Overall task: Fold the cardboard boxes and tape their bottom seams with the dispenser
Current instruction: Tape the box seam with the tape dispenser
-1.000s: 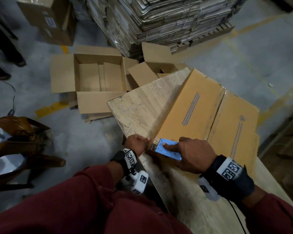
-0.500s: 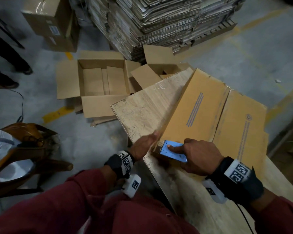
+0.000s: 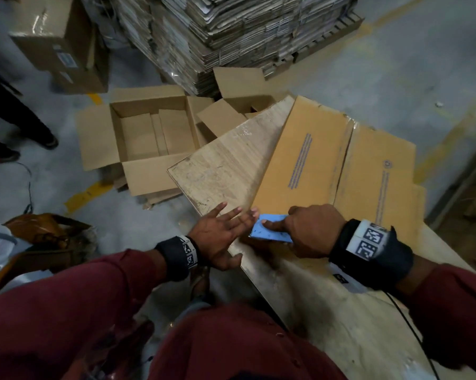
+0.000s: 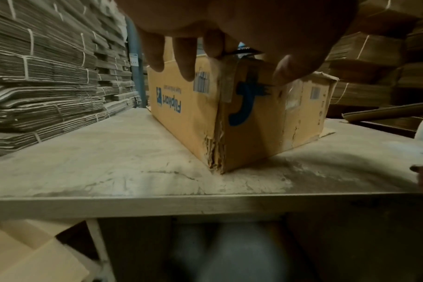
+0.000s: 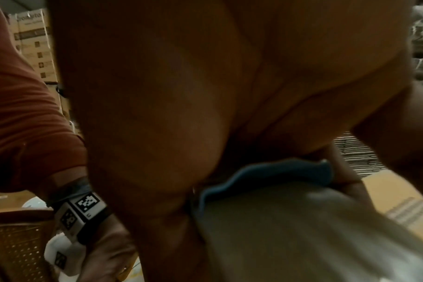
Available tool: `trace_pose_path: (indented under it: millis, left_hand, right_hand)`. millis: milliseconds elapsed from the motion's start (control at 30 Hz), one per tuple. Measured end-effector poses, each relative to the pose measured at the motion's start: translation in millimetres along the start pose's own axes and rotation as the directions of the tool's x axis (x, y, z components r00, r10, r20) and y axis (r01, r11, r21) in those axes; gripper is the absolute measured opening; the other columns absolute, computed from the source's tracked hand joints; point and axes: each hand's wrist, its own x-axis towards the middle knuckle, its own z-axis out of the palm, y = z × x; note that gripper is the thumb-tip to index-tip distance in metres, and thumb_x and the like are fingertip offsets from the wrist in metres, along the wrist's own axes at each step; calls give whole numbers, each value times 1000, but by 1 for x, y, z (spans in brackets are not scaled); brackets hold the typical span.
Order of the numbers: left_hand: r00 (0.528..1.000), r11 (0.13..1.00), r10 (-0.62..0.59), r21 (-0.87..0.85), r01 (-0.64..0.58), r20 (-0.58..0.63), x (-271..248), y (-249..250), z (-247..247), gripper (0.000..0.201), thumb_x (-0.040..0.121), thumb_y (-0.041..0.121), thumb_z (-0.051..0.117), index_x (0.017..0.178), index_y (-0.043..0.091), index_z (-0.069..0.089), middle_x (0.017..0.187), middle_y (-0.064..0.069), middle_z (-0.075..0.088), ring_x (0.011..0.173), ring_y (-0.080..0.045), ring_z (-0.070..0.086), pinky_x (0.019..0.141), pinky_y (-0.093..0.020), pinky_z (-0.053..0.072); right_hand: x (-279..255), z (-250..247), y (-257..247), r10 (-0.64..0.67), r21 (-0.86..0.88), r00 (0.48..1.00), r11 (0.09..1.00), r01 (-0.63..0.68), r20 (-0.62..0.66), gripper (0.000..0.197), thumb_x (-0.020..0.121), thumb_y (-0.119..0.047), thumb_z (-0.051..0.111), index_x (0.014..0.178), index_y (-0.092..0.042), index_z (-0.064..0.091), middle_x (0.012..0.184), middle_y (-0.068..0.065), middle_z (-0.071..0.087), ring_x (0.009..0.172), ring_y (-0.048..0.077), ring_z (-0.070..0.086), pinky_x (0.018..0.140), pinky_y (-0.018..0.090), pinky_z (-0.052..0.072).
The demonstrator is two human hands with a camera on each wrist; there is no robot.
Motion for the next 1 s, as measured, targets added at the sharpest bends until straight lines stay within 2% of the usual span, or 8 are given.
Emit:
trace_pose_path:
  millis: [133,267,367,500,700,767,867,1000]
  left_hand:
    - [1000,1000,-29,11,29,-9,0,6,-1,105,77,62,57,164,18,19,170,-2,22,143,-29,49,117,-59,36]
    - [996,998,-47,32,45,69,2,5,-2,103,79,64,49,164,22,9,171,1,13,144,-31,47,116,-60,36]
    - [997,998,-37,57,34,61,6,5,0,102,79,63,52,165,25,12,171,3,17,142,-32,50,114,-62,38]
    - [999,997,-38,75,36,27,6,7,3,108,78,62,55,165,31,-1,172,8,11,142,-31,49,111,-64,40]
    - [998,996,-50,81,48,26,18,24,6,106,78,59,52,165,33,-3,171,10,9,144,-33,48,105,-64,45]
    - [998,993,-48,106,45,32,19,25,8,103,80,60,51,166,31,3,171,10,7,145,-33,45,106,-64,45]
    - [999,992,-41,119,40,10,21,26,8,100,80,61,52,166,27,14,171,7,14,146,-33,44,106,-63,45]
    - [1000,988,-18,152,20,-14,26,27,6,99,78,65,57,163,23,26,169,4,25,146,-34,44,106,-64,44]
  right_hand:
    - [-5,4,1,-7,-6,1000,1000,7,29,67,100,-58,45,155,-58,8,125,8,52,103,31,64,70,33,38]
    - [-21,8,5,-3,17,1000,1000,3,-10,66,101,-56,43,155,-58,5,125,9,51,101,30,64,64,32,34]
    - [-32,12,8,7,15,1000,1000,-7,-22,64,102,-54,40,156,-57,4,125,9,50,100,30,64,65,34,37]
    - [-45,21,13,9,33,999,999,-8,-35,64,102,-56,40,156,-57,4,126,9,52,99,32,64,66,34,37]
    - [-72,35,33,40,19,999,999,-40,5,68,101,-48,46,155,-58,6,123,7,56,84,31,59,51,30,28]
    - [-91,41,49,72,37,997,997,-73,20,70,98,-46,49,154,-61,10,125,5,58,83,30,58,57,29,36]
    - [-130,55,77,163,84,986,983,-166,34,69,93,-53,51,149,-68,13,129,-2,56,109,28,64,77,32,47]
    - [-137,68,83,172,79,984,981,-175,47,67,95,-59,51,149,-67,14,130,1,55,110,28,64,75,32,42]
